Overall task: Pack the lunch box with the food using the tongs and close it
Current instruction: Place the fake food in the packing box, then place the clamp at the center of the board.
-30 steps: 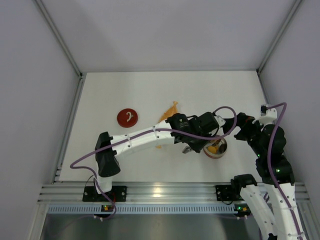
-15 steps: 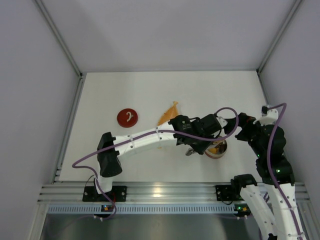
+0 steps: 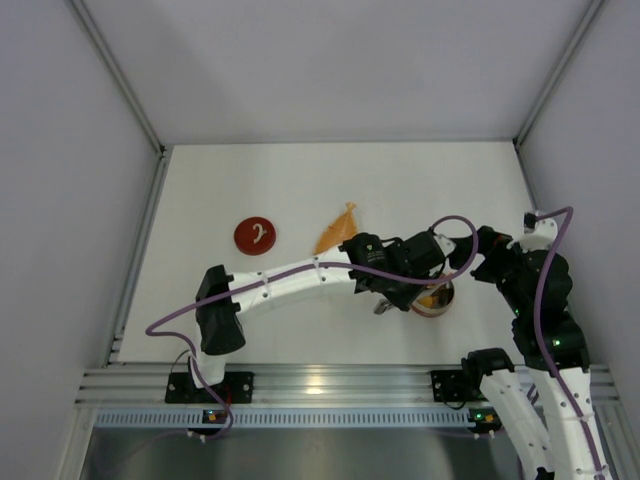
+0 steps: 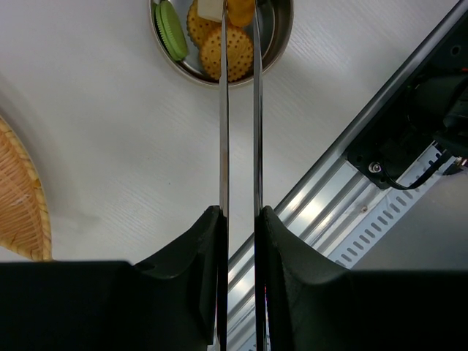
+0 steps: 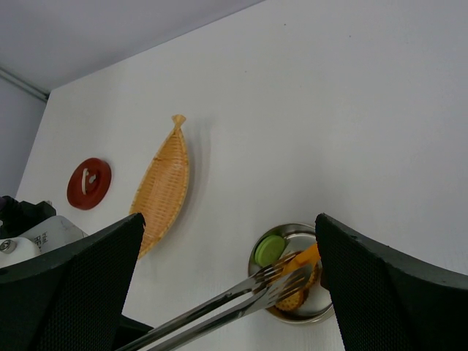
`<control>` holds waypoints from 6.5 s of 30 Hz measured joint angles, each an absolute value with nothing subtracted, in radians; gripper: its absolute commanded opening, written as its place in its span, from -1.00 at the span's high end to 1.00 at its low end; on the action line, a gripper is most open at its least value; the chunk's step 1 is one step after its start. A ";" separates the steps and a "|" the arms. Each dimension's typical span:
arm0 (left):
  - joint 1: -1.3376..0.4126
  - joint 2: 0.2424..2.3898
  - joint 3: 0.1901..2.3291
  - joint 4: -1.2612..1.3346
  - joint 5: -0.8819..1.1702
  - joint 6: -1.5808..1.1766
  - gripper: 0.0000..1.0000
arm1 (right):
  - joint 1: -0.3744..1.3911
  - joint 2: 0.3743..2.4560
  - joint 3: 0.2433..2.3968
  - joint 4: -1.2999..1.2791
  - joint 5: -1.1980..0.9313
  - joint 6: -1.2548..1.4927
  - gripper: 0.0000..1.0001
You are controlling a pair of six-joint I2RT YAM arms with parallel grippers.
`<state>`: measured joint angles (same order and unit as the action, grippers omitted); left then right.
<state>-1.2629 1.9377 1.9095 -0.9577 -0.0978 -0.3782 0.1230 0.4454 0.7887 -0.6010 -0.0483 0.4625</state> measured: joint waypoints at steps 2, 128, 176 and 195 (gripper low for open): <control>-1.264 1.938 1.909 -0.958 -0.098 -0.384 0.66 | 0.123 0.445 0.789 -0.601 -0.048 0.462 -0.99; -1.313 1.807 1.817 -0.965 -0.200 -0.409 0.25 | 0.121 0.437 0.789 -0.633 -0.078 0.449 -0.99; -0.433 1.975 1.600 -0.519 -0.149 -0.347 -0.01 | 0.122 0.807 0.862 -0.620 -0.205 0.438 -0.99; -0.398 2.147 1.650 -0.467 -0.091 -0.356 -0.19 | 0.124 0.808 0.862 -0.619 -0.215 0.437 -0.99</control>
